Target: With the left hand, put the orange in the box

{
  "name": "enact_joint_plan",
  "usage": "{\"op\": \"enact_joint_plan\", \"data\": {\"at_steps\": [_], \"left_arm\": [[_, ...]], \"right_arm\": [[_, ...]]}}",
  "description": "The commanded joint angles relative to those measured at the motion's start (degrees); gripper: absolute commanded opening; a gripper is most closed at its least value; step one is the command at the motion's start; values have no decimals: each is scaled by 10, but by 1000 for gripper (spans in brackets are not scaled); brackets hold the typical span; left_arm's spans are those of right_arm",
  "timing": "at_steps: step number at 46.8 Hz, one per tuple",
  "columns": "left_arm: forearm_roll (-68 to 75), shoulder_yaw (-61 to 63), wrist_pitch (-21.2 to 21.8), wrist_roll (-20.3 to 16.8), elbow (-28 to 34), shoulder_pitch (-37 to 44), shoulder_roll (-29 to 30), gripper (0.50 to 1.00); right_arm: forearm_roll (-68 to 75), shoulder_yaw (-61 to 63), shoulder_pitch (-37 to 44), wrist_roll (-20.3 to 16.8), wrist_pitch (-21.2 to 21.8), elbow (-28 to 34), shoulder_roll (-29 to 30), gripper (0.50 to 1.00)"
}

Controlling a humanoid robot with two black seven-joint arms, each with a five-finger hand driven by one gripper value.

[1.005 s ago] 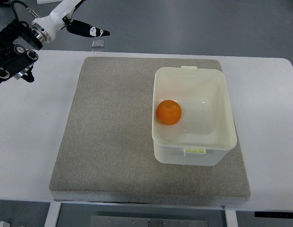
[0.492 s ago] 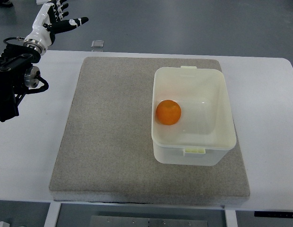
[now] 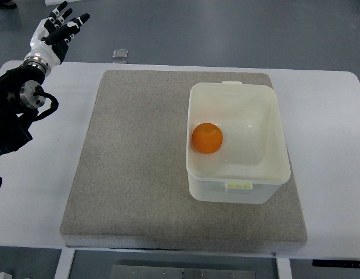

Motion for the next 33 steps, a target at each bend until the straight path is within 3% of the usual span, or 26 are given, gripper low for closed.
{"op": "enact_joint_plan", "data": {"at_steps": [1, 8, 15, 25, 33], "left_arm": [[-1, -14, -1, 0, 5, 2, -9, 988], [-1, -51, -12, 0, 13, 3, -18, 988], [-3, -83, -63, 0, 14, 15, -21, 988], [-4, -129, -63, 2, 69, 17, -53, 986], [-5, -135, -63, 2, 73, 18, -48, 988]], "right_arm": [[0, 0, 0, 0, 0, 0, 0, 932], [0, 0, 1, 0, 0, 0, 0, 932], [0, 0, 0, 0, 0, 0, 0, 932], [0, 0, 1, 0, 0, 0, 0, 932], [0, 0, 1, 0, 0, 0, 0, 932]]}}
